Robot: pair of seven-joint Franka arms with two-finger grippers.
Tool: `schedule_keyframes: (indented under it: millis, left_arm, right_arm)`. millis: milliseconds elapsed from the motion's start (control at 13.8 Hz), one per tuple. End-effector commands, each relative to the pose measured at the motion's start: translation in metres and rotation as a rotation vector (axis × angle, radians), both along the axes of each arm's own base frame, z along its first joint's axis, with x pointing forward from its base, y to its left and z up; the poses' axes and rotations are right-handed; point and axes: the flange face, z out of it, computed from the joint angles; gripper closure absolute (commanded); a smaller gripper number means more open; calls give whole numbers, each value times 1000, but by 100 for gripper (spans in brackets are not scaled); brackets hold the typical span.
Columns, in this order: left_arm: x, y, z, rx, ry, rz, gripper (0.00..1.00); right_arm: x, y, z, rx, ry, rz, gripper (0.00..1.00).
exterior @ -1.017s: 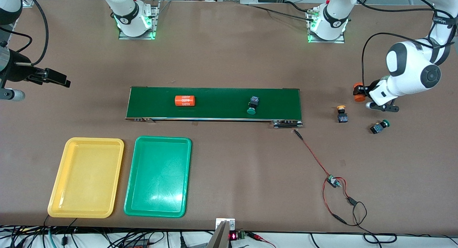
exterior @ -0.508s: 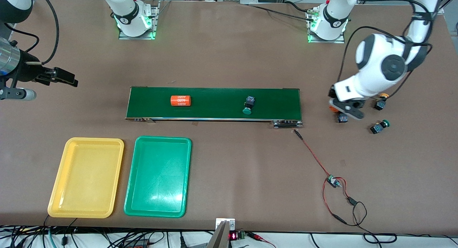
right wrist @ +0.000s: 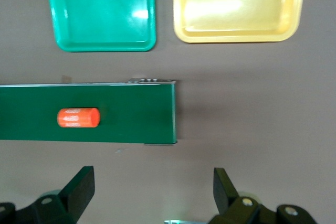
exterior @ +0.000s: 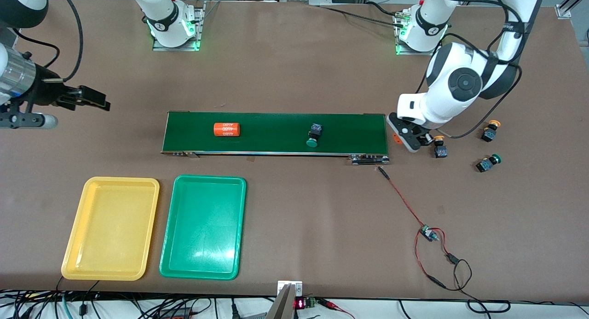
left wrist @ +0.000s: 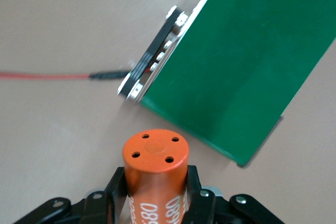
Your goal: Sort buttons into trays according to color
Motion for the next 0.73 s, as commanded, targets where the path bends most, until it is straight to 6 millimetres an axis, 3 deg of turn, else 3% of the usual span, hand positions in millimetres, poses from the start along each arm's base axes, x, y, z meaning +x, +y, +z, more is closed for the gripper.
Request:
schedule_keyframes:
  millis: [0,73,218,291,436,654]
  left_arm:
    - [6,-59,-1,-3,-25,-140,97]
    - [11,-73,-3,13,-41,-187,97]
    - [12,-94,-14,50,-55,-270,97]
    - [9,-99,-19,71,-59,-301,97]
    - [4,-102,-22,91,-56,-330,97]
    - [0,-101,-29,97,-36,-337,97]
  right_arm:
    - [4,11,-12,24,11,5,0]
    - [-1,10,-22,17,15,2,0]
    - [-44,4,-24,16,-27,-10,0]
    - [-67,1,-24,17,-60,-16,0]
    - [-92,0,-35,18,-105,-29,0]
    - [-115,42,-58,-15,-162,-95,0]
